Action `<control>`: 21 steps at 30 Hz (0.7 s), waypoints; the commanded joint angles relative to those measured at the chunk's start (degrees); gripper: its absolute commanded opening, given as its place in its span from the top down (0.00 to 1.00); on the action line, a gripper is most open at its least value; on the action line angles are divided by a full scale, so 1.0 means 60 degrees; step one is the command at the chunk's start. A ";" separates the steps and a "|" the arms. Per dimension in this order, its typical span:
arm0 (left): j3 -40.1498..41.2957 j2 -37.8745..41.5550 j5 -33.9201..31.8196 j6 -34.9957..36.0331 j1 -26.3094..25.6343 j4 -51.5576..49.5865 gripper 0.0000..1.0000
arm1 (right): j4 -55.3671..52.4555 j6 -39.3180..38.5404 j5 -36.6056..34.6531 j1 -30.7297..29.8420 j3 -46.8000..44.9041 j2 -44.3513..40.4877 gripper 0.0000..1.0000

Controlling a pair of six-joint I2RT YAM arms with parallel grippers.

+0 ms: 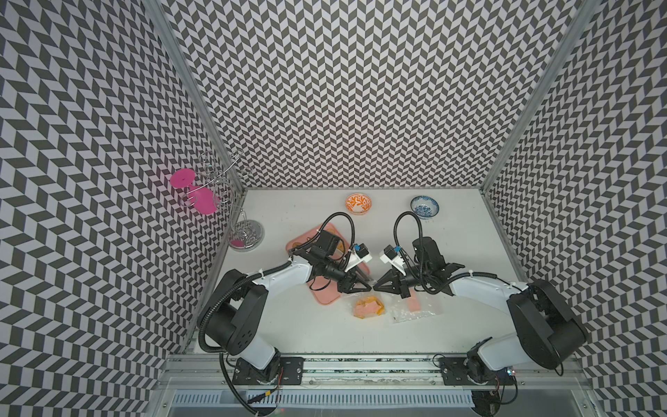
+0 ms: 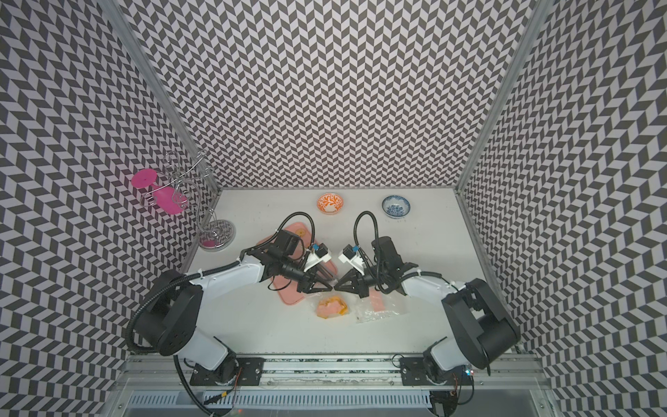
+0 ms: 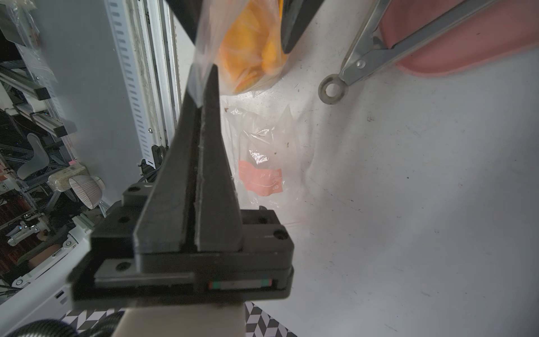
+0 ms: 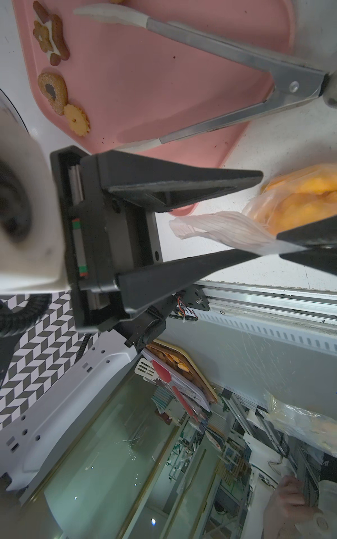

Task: Put the cookies into a resealable bag to prevent moisture
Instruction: Close the ziploc bag at the center of the board.

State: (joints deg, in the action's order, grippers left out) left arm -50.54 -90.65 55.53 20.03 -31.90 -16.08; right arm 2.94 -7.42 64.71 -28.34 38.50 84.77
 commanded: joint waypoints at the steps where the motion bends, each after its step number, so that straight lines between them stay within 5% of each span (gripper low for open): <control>1: -0.0418 -0.0147 -0.0008 0.0327 -0.0006 0.0013 0.57 | -0.0101 -0.0383 0.0318 0.0057 0.0116 0.0051 1.00; 13: -0.0734 -0.0798 0.1307 0.0319 -0.0178 -0.0416 0.71 | -0.0059 -0.0449 0.0032 0.0110 0.0233 -0.0073 1.00; 21: -0.0812 -0.0728 0.1449 0.0279 -0.0107 -0.0568 1.00 | -0.0258 -0.0612 -0.0101 0.0189 0.0210 -0.0119 1.00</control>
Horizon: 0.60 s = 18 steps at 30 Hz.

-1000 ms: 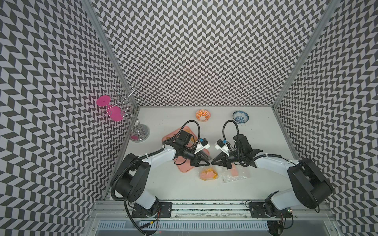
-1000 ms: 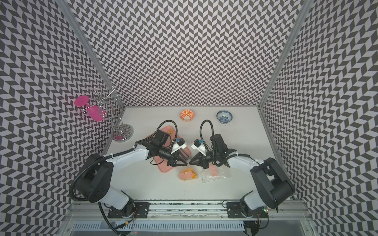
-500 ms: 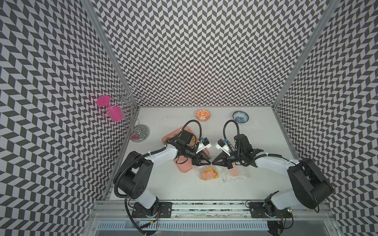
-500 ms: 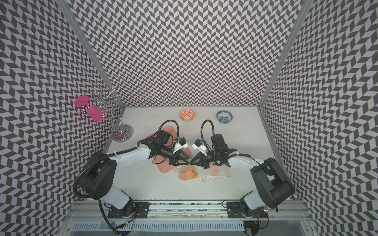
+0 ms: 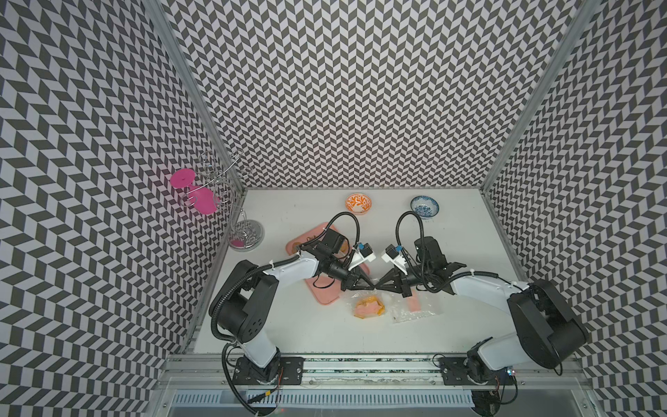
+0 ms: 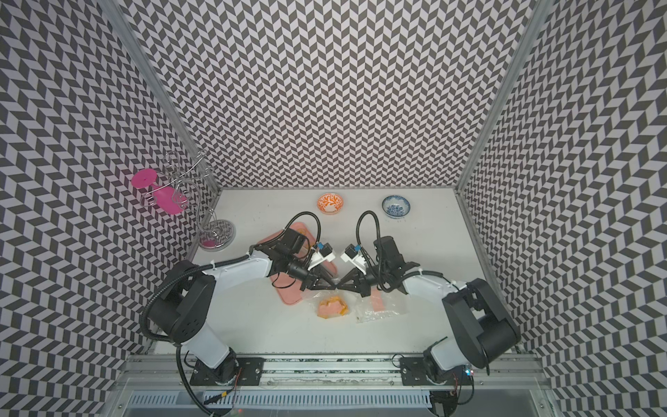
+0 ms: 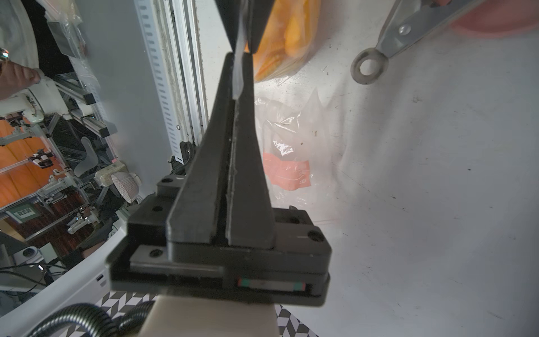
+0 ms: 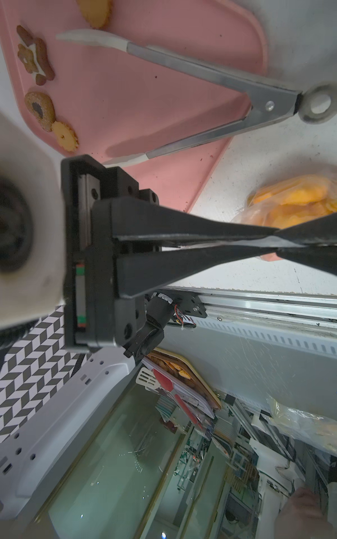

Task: Put the cookies into a resealable bag to prevent moisture
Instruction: Close the ziploc bag at the center of the board.

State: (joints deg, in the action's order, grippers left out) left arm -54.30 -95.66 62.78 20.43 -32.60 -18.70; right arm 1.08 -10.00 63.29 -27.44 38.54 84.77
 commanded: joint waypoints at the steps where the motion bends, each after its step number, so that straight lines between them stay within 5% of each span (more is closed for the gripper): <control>1: -0.0155 0.0153 0.0273 0.0239 0.0053 -0.0198 1.00 | -0.0014 -0.0245 0.0110 0.0042 0.0197 -0.0128 1.00; 4: -0.0157 0.0201 0.0255 0.0350 0.0158 -0.0403 1.00 | -0.0107 -0.0336 0.0085 0.0107 0.0208 -0.0152 1.00; 8: -0.0176 0.0200 0.0002 0.0273 0.0261 -0.0459 0.85 | -0.0105 -0.0337 0.0085 0.0164 0.0200 -0.0203 1.00; 12: -0.0162 0.0222 -0.0118 0.0307 0.0390 -0.0561 0.99 | -0.0105 -0.0335 0.0055 0.0261 0.0168 -0.0276 1.00; 15: -0.0167 0.0224 -0.0095 0.0363 0.0505 -0.0765 1.00 | -0.0108 -0.0340 0.0080 0.0337 0.0137 -0.0326 1.00; 18: -0.0151 0.0255 -0.0359 0.0344 0.0507 -0.0802 0.82 | -0.0089 -0.0315 0.0072 0.0392 0.0140 -0.0358 1.00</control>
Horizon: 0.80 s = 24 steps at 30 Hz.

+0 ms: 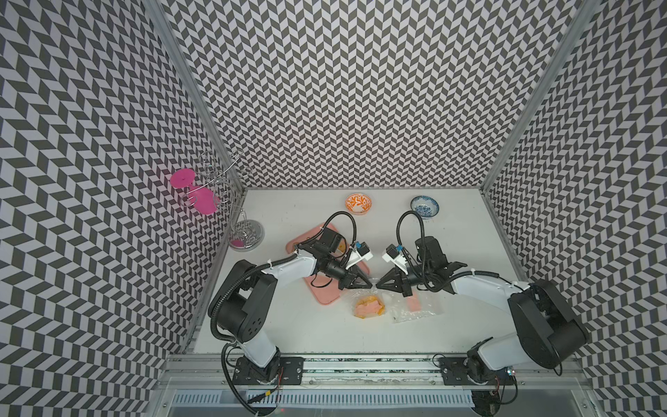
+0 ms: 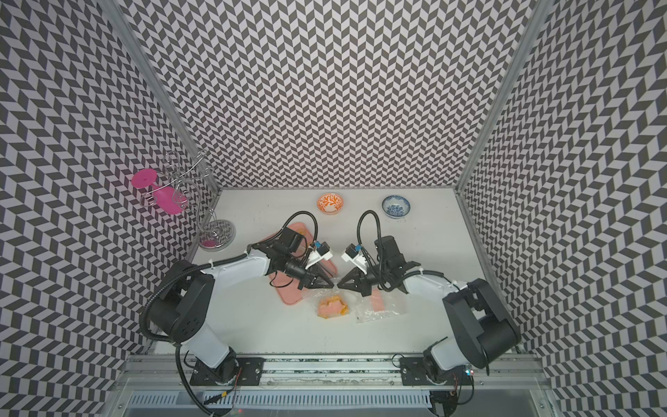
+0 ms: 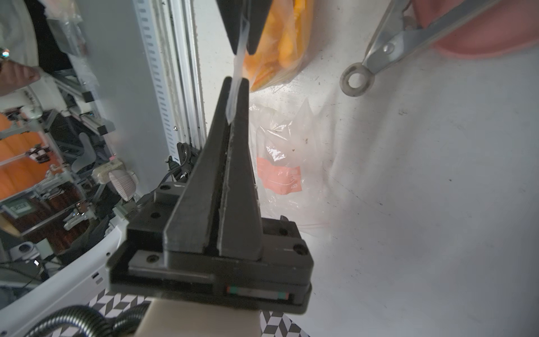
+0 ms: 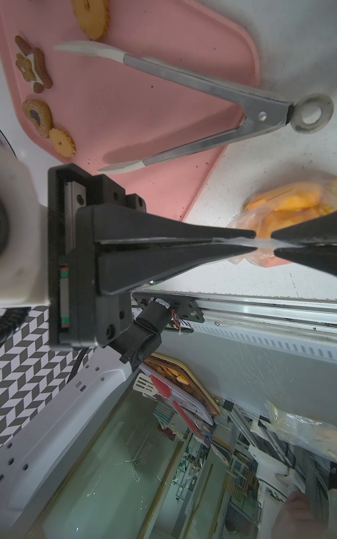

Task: Put the cookies into a resealable bag to prevent moisture
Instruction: Close the ziploc bag at the center of the board.

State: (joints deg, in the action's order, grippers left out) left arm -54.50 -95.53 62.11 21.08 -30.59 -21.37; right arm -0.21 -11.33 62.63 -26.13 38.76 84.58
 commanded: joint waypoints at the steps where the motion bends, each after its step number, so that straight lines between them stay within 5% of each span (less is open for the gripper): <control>1: -0.0125 0.0244 -0.0294 0.0252 0.0167 -0.0386 0.82 | 0.0171 -0.0062 0.0181 0.0180 0.0080 -0.0356 1.00; 5: -0.0128 0.0159 -0.0384 0.0410 0.0176 -0.0665 1.00 | 0.0210 -0.0002 0.0191 0.0252 0.0073 -0.0457 1.00; 8: -0.0088 0.0226 -0.0511 0.0405 0.0190 -0.0742 1.00 | 0.0281 0.0067 0.0207 0.0329 0.0018 -0.0566 1.00; 12: 0.0033 0.0386 -0.0714 0.0281 0.0266 -0.0673 0.83 | 0.0320 0.0110 0.0207 0.0436 -0.0087 -0.0674 1.00; 15: 0.0166 0.0489 -0.0709 0.0260 0.0326 -0.0676 1.00 | 0.0295 0.0104 0.0225 0.0510 -0.0118 -0.0733 1.00; 18: 0.0220 0.0522 -0.0725 0.0234 0.0366 -0.0733 0.98 | 0.0276 0.0095 0.0227 0.0532 -0.0152 -0.0780 1.00; 20: 0.0319 0.0615 -0.0869 0.0120 0.0394 -0.0631 0.87 | 0.0205 0.0054 0.0203 0.0561 -0.0149 -0.0794 1.00; 24: 0.0485 0.0841 -0.0998 0.0090 0.0548 -0.0732 0.92 | 0.0021 -0.0080 0.0131 0.0635 -0.0178 -0.0880 1.00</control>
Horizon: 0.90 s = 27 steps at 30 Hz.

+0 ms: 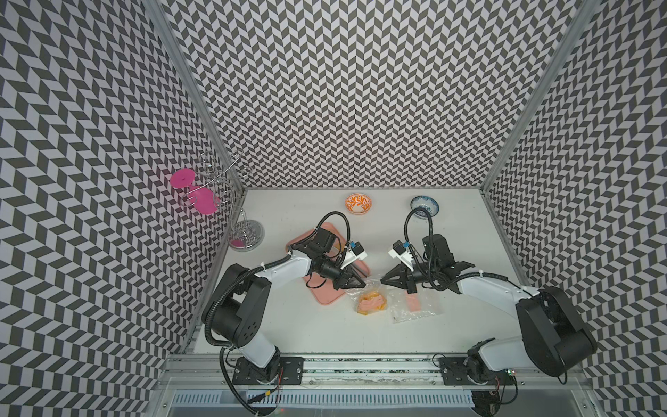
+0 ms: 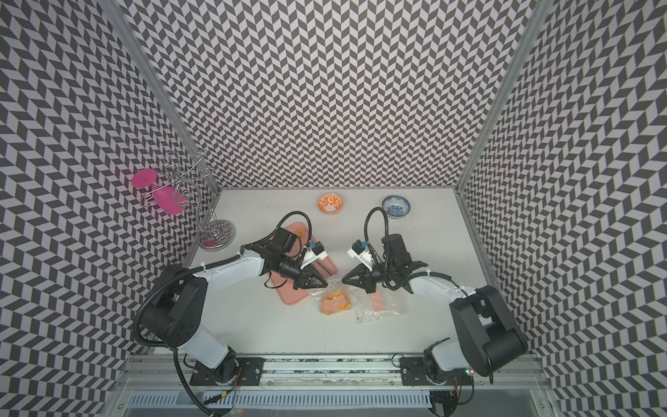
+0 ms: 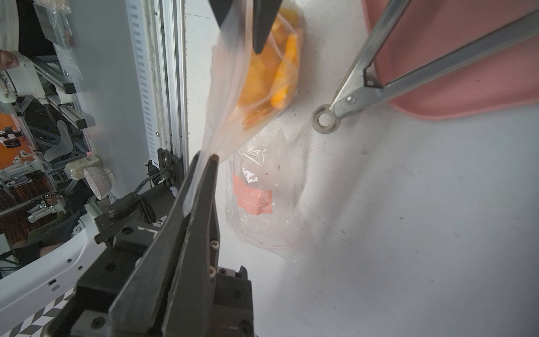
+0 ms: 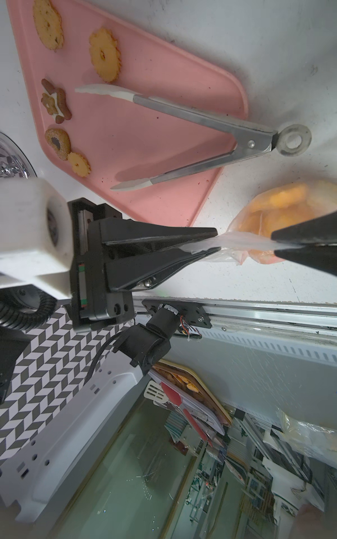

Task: Put the cookies into a resealable bag to prevent moisture
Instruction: Close the ziploc bag at the center of the board.

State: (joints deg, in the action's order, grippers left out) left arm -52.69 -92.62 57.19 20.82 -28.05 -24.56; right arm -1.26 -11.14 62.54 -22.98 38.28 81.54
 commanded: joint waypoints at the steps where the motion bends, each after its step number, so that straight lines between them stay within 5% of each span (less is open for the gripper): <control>1: 0.0242 0.0440 -0.0146 0.0147 0.0169 -0.0213 1.00 | 0.0182 -0.0127 0.0138 0.0131 -0.0123 -0.0402 1.00; 4: 0.0406 0.0597 -0.0049 0.0065 0.0222 -0.0150 1.00 | 0.0165 -0.0134 0.0150 0.0154 -0.0122 -0.0430 1.00; 6: 0.0430 0.0625 -0.0248 -0.0046 0.0244 -0.0131 0.84 | 0.0137 -0.0146 0.0137 0.0171 -0.0111 -0.0435 1.00; 8: 0.0507 0.0734 -0.0304 -0.0079 0.0289 -0.0143 0.81 | 0.0065 -0.0174 0.0111 0.0176 -0.0094 -0.0435 1.00; 11: 0.0670 0.0979 -0.0296 -0.0101 0.0411 -0.0157 1.00 | -0.0045 -0.0251 0.0061 0.0218 -0.0096 -0.0507 1.00; 14: 0.0838 0.1107 -0.0332 -0.0189 0.0463 -0.0020 1.00 | -0.0027 -0.0224 0.0072 0.0227 -0.0138 -0.0566 1.00; 17: 0.0884 0.1098 -0.0439 -0.0291 0.0497 0.0015 0.83 | -0.0061 -0.0231 0.0023 0.0242 -0.0136 -0.0565 1.00; 19: 0.0930 0.1146 -0.0537 -0.0270 0.0528 -0.0059 0.82 | -0.0133 -0.0275 -0.0034 0.0255 -0.0152 -0.0596 1.00; 21: 0.1077 0.1316 -0.0552 -0.0325 0.0585 0.0081 0.83 | -0.0127 -0.0255 -0.0107 0.0279 -0.0220 -0.0706 1.00; 23: 0.1152 0.1431 -0.0482 -0.0335 0.0632 0.0135 0.98 | -0.0110 -0.0224 -0.0168 0.0300 -0.0275 -0.0772 1.00; 27: 0.1203 0.1345 -0.0331 -0.0440 0.0640 0.0219 0.99 | -0.0124 -0.0208 -0.0255 0.0313 -0.0281 -0.0802 1.00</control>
State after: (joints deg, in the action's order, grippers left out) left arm -46.22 -85.47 54.70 18.04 -24.60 -24.01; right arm -3.11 -11.92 61.10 -21.56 36.99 78.35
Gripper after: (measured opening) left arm 0.048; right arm 0.048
